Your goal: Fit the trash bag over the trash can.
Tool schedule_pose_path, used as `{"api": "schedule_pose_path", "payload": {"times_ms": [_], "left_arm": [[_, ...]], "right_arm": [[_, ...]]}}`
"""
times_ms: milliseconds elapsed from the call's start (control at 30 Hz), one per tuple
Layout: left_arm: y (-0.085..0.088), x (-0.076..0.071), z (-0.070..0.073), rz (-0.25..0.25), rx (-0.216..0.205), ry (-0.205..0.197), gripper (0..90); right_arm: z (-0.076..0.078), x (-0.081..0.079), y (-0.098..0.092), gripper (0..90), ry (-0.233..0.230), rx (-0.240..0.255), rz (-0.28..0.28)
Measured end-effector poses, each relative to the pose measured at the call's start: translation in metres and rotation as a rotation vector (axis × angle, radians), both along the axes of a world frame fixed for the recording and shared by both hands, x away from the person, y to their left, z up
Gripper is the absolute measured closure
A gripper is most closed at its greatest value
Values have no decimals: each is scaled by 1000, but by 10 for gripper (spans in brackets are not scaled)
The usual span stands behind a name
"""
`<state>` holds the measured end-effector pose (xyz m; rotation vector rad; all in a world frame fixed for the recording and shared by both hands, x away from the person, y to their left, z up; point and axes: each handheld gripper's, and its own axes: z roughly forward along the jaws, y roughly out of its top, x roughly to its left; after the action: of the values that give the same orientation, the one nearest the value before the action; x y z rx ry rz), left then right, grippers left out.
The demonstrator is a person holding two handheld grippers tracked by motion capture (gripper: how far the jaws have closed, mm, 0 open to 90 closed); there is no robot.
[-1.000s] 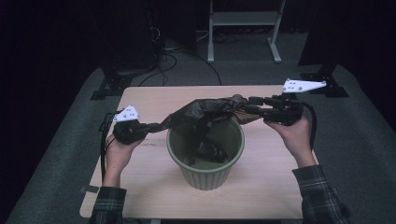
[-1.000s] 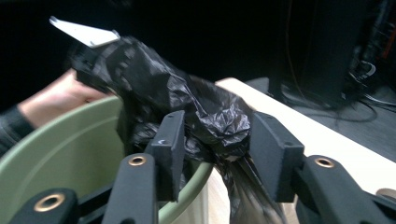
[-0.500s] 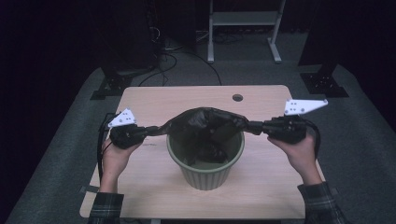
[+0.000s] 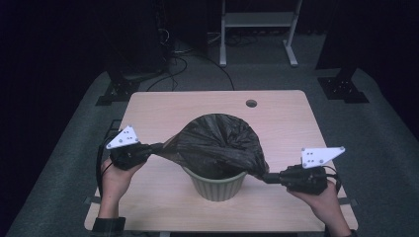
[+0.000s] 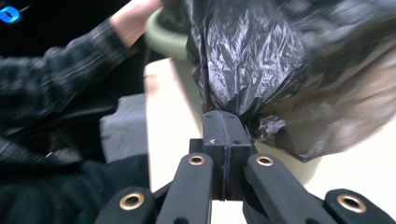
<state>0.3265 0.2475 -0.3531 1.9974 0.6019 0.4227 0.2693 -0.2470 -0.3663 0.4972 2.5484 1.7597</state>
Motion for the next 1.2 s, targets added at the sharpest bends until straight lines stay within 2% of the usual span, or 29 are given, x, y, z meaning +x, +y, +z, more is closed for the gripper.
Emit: {"api": "schedule_pose_path", "payload": {"times_ms": [33,67,233,300,367,467,500,567,733,800,867,900,933,1000,1067,1133,1167,1200], "left_arm": [[2,-1,0,2,-3,2,899],[4,-2,0,2,-9,3,899],[4,-5,2,-15,-28,-5,897],[0,-8,5,-23,-27,-14,895],[-2,-10,8,-40,-27,-23,893],[-3,-10,8,-48,-27,-20,894],[-2,-9,7,-36,-9,-13,896],[-1,-8,5,-28,1,-9,898],[6,2,-6,38,31,25,899],[7,4,-9,36,14,31,899],[3,6,-10,27,22,30,899],[1,5,-10,20,14,29,897],[-2,5,-9,5,9,29,897],[-7,3,-7,-21,7,28,895],[-10,2,-6,-30,24,29,895],[-11,3,-8,-29,30,34,896],[-11,5,-10,9,57,41,898],[-11,5,-10,9,57,41,899]], "right_arm": [[0,0,0,900,0,0,0],[-5,-7,6,900,9,-21,31],[-17,-12,11,900,32,-58,55],[-23,-11,12,900,49,-77,63],[-32,-10,16,900,69,-130,61],[-39,-9,20,900,81,-155,69],[-42,-9,26,900,89,-156,82],[-41,-10,33,900,77,-160,90],[-35,-11,44,900,56,-157,119],[-34,-11,45,900,52,-159,124],[-35,-11,46,900,62,-164,133],[-39,-11,46,900,67,-194,129],[-39,-11,46,900,67,-194,129],[-48,-10,45,900,77,-247,109],[-55,-7,43,900,95,-259,100],[-61,-4,42,900,105,-275,87],[-61,-4,43,900,107,-273,87],[-61,-4,43,900,107,-273,87]]}}
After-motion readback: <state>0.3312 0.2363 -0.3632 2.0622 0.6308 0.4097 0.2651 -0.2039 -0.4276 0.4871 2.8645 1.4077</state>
